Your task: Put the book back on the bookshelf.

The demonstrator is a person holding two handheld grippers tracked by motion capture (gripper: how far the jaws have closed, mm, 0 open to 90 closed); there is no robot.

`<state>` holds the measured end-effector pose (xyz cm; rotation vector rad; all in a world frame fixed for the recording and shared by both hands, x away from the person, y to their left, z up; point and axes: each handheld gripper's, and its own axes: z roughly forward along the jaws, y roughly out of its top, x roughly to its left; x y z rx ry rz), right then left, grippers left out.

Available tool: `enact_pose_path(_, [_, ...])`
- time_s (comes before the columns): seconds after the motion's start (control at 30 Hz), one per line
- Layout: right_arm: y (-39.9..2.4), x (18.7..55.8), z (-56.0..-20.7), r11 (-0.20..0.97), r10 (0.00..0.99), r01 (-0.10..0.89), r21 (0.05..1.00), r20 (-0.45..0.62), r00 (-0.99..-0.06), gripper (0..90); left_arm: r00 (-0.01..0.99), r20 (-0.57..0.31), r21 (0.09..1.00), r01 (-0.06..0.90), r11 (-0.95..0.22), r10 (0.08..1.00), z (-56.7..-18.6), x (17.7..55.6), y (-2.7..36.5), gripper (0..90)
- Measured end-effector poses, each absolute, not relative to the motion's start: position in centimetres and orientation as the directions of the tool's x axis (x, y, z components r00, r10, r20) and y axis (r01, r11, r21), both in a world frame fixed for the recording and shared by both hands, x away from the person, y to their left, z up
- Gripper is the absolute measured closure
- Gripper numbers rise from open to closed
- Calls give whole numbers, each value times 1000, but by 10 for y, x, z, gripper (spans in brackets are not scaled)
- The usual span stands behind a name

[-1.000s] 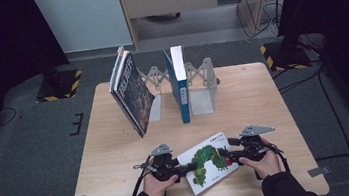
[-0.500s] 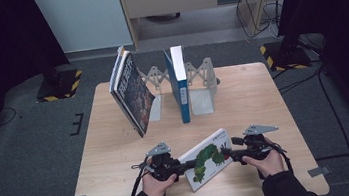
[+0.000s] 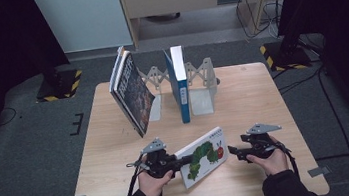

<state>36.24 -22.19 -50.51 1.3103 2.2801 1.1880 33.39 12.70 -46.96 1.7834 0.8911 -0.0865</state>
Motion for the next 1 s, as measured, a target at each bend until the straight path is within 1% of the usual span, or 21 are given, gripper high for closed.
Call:
enact_pose_path(0.27, [-246,367,-509,281,865,630,724,94,-493,241,699,-440,808,582,-93,564,-454,337,140,745])
enact_pose_path(0.43, [-259,371,-514,298,888,660,690,53,-457,211,695,-430,823,564,-65,577,-445,339,145,745])
enact_pose_path(0.63, [-266,374,-524,298,906,708,640,44,-421,173,691,-414,844,536,-35,593,-431,342,151,745])
enact_pose_path(0.83, [-267,376,-528,309,908,706,637,24,-419,119,686,-377,871,492,-15,623,-414,348,152,744])
enact_pose_path(1.0, [-266,376,-530,318,909,699,641,4,-417,85,676,-368,883,469,12,638,-404,356,147,745])
